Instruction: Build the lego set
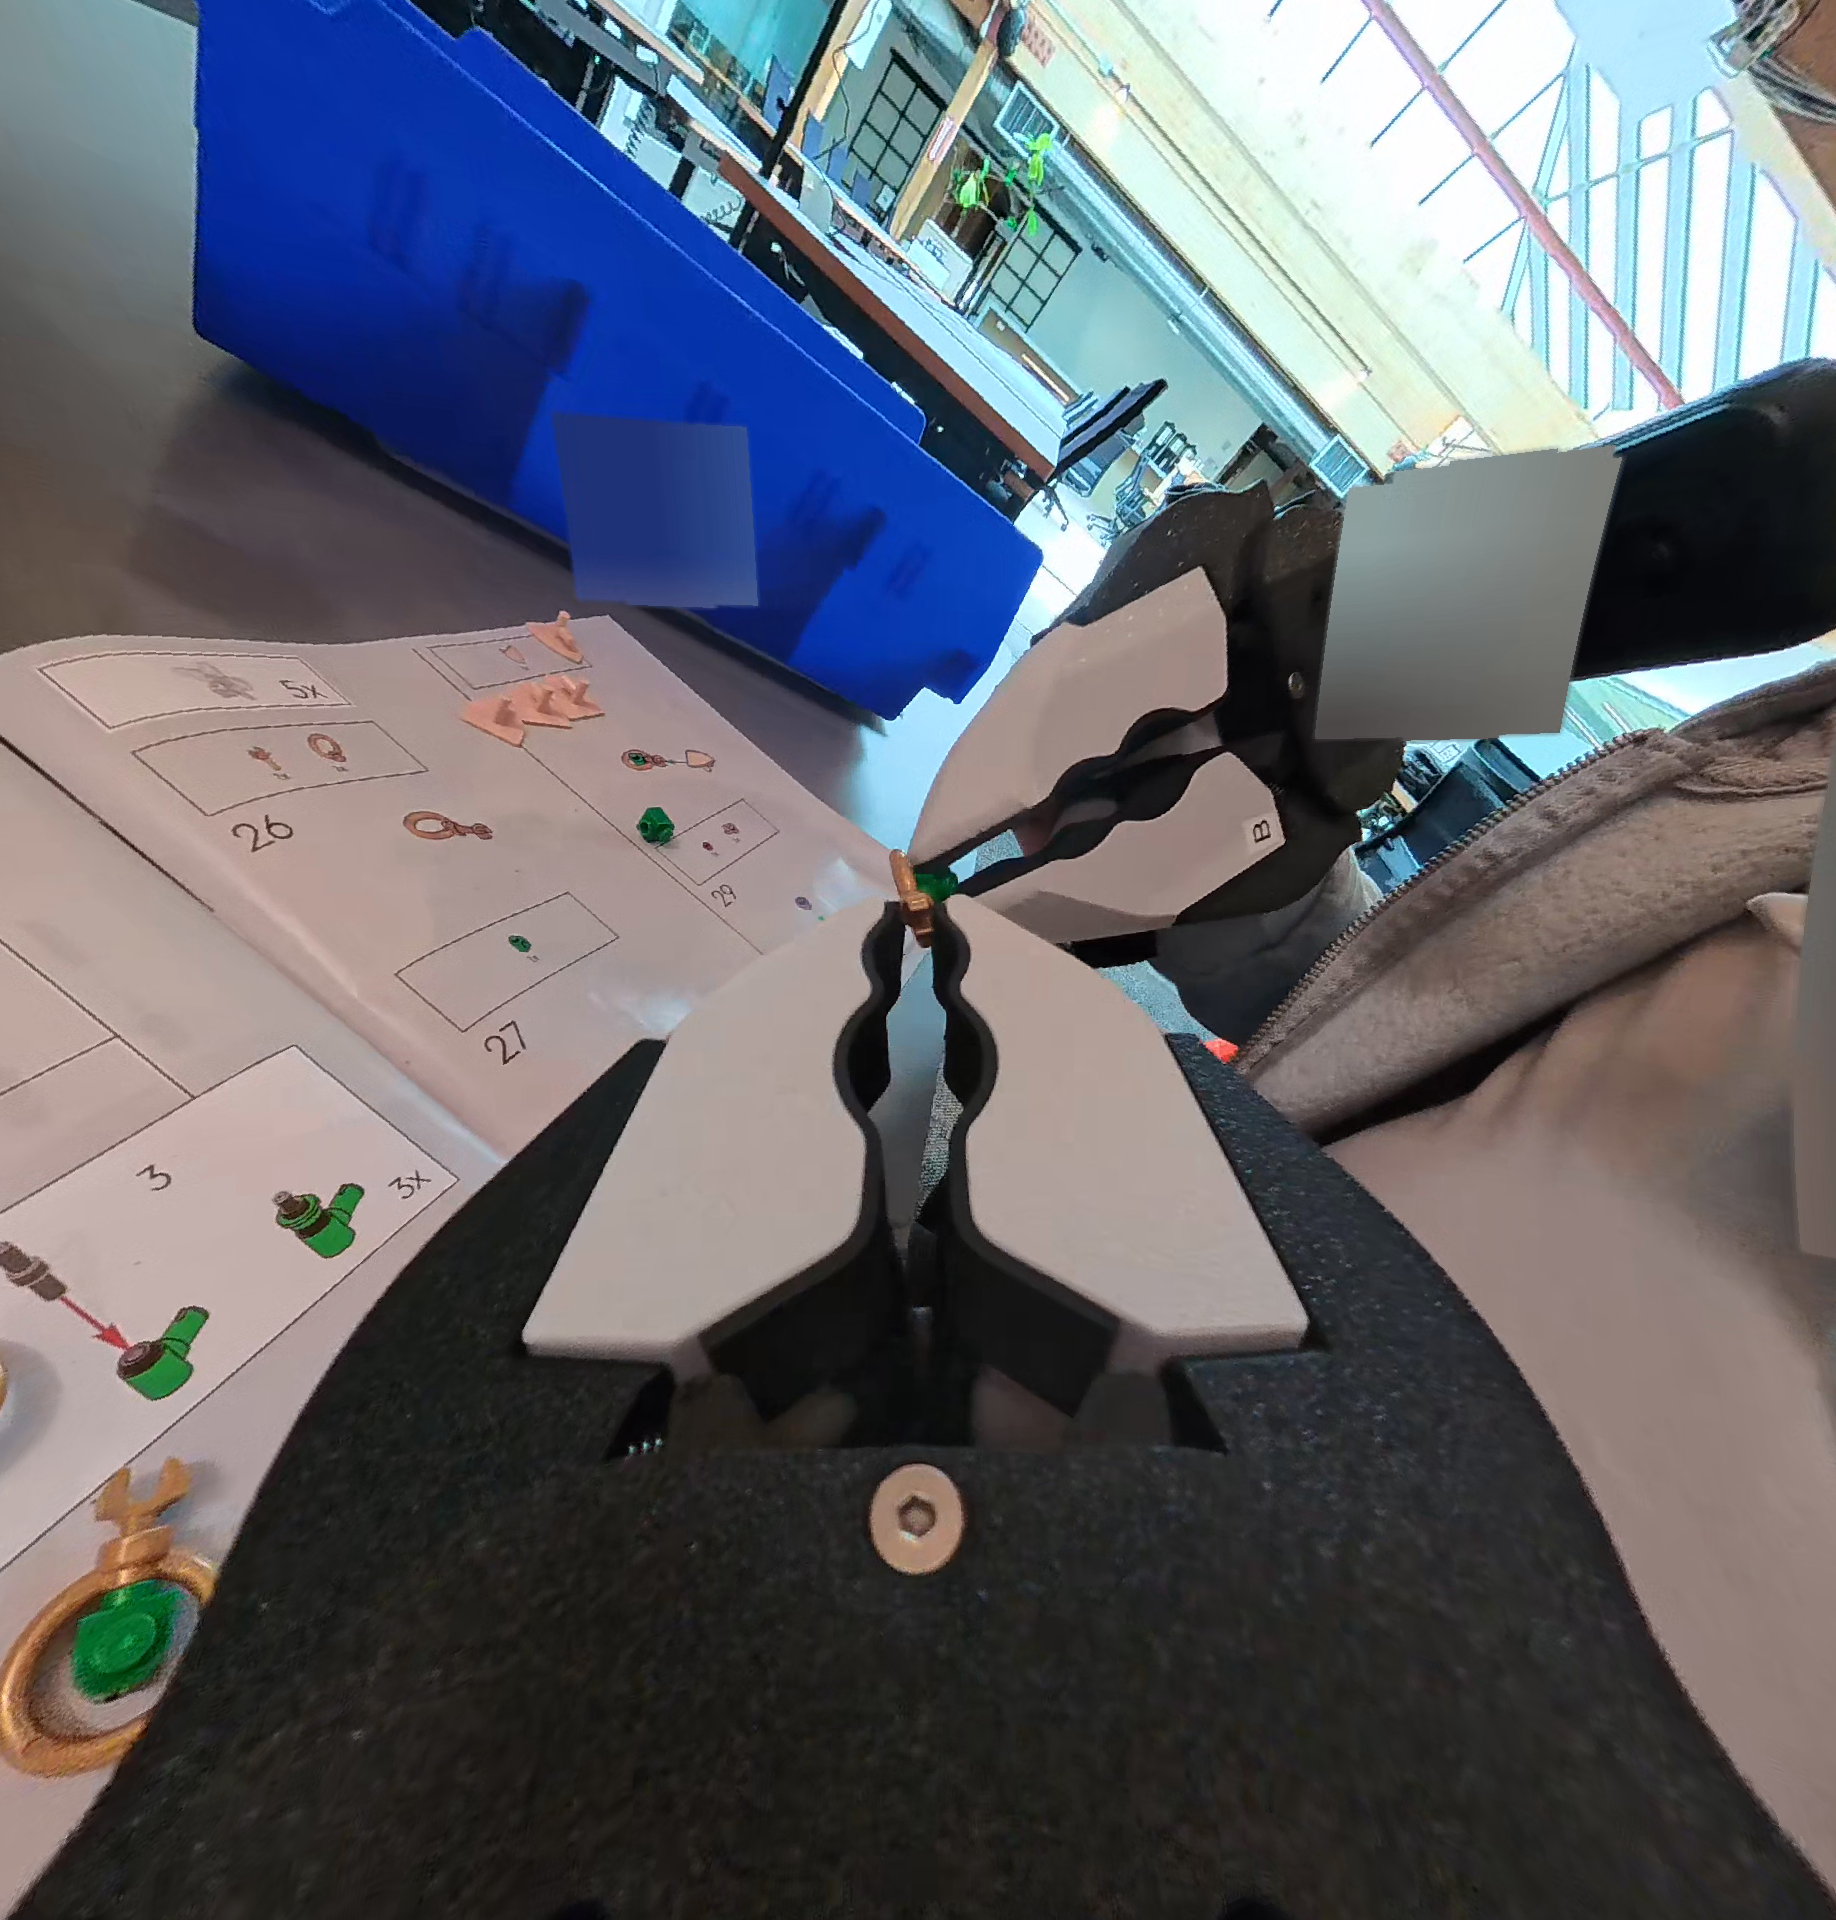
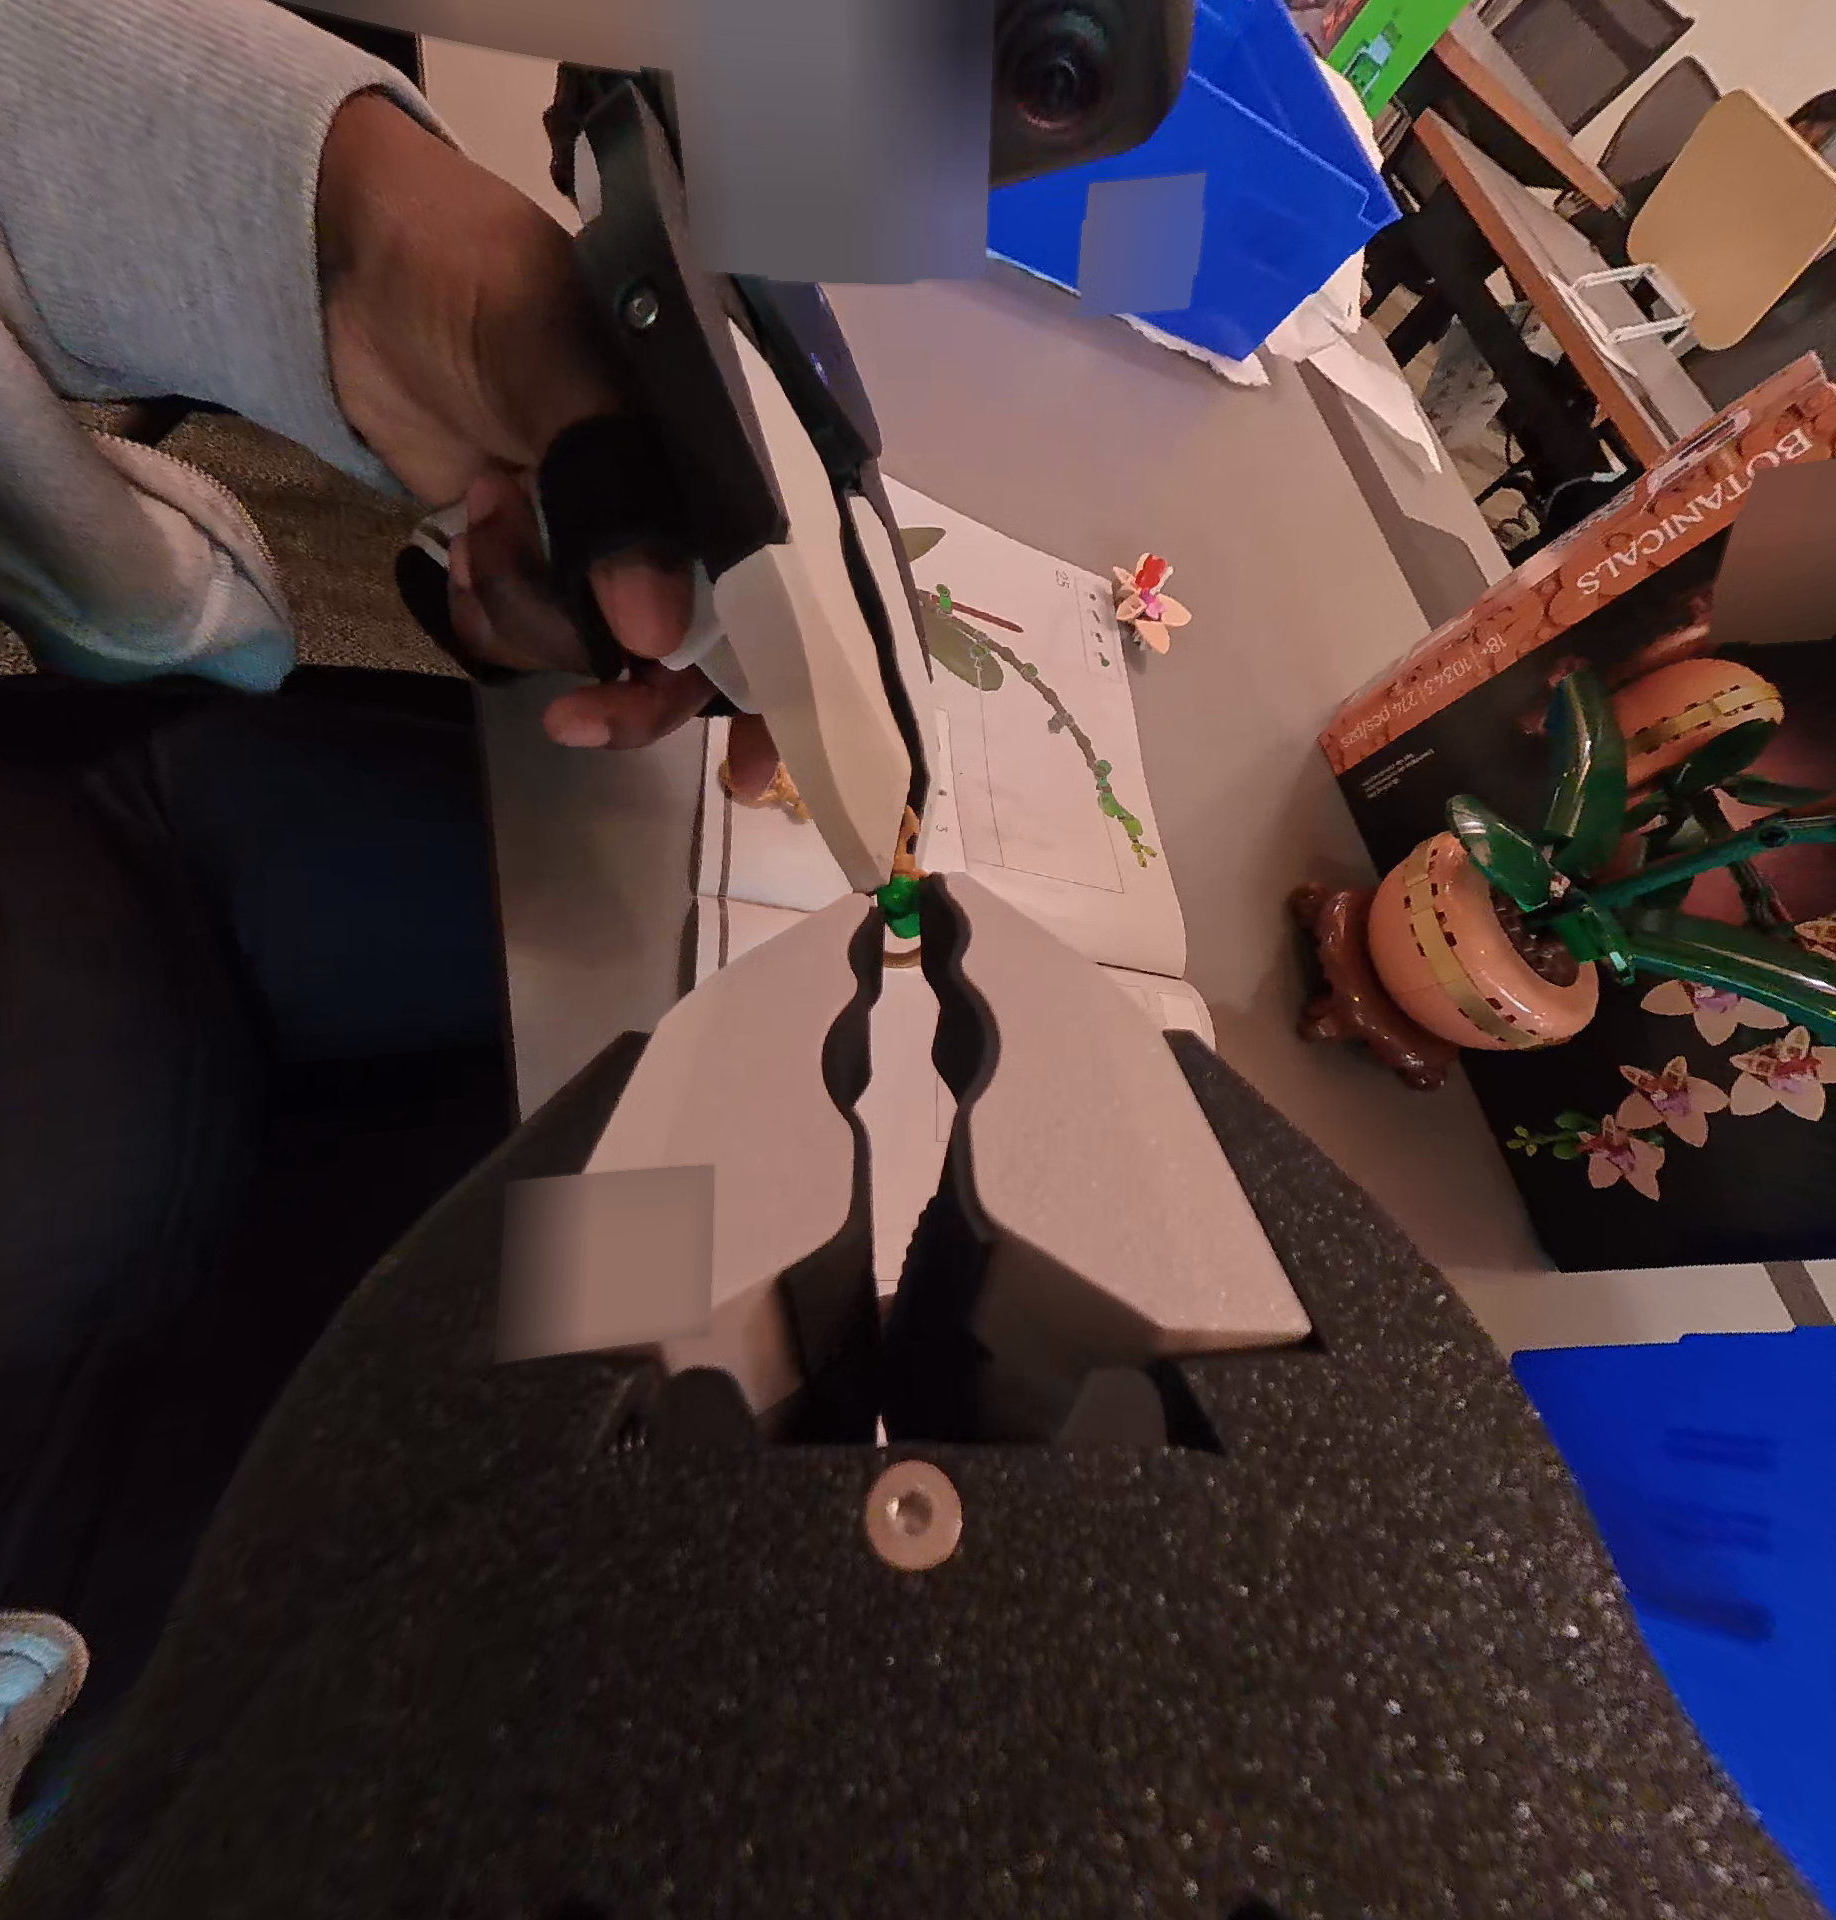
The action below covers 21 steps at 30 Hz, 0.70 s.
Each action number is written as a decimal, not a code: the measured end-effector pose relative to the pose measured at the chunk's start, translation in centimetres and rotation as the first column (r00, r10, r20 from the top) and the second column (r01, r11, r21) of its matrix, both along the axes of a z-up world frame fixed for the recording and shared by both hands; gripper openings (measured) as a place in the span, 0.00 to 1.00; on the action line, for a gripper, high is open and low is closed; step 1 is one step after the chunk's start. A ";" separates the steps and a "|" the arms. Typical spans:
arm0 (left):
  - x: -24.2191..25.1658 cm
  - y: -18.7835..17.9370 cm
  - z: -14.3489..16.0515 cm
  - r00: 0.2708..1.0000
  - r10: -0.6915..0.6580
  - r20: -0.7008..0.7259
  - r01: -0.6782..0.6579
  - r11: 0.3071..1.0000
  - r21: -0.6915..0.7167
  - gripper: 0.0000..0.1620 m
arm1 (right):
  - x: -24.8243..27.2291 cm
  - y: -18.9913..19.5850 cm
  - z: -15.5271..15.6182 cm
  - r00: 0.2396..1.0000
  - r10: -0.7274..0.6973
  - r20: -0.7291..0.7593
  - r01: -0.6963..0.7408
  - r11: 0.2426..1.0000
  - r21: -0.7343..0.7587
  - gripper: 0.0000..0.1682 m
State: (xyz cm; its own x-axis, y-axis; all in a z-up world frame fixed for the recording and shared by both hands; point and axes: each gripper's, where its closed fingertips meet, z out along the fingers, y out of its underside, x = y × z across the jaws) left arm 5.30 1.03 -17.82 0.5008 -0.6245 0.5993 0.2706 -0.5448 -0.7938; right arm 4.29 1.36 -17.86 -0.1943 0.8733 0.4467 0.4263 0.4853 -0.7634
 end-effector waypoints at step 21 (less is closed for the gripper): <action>1.1 2.2 -5.0 0.994 -0.012 -0.113 -0.028 0.938 -0.347 0.03 | 1.5 2.4 -5.7 0.958 -0.070 0.278 0.124 0.976 -0.179 0.04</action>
